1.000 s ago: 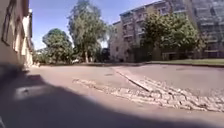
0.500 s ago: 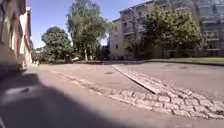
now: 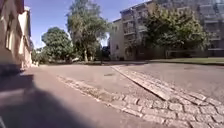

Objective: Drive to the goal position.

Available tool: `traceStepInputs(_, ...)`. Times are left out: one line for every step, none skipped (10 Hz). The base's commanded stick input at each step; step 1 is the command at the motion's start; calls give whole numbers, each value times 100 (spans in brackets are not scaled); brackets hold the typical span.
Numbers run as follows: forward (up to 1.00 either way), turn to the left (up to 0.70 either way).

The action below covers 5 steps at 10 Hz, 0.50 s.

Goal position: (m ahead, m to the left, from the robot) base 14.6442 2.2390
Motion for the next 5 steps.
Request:
traceStepInputs(69,0)
traceStepInputs(69,0)
traceStepInputs(69,0)
traceStepInputs(69,0)
traceStepInputs(69,0)
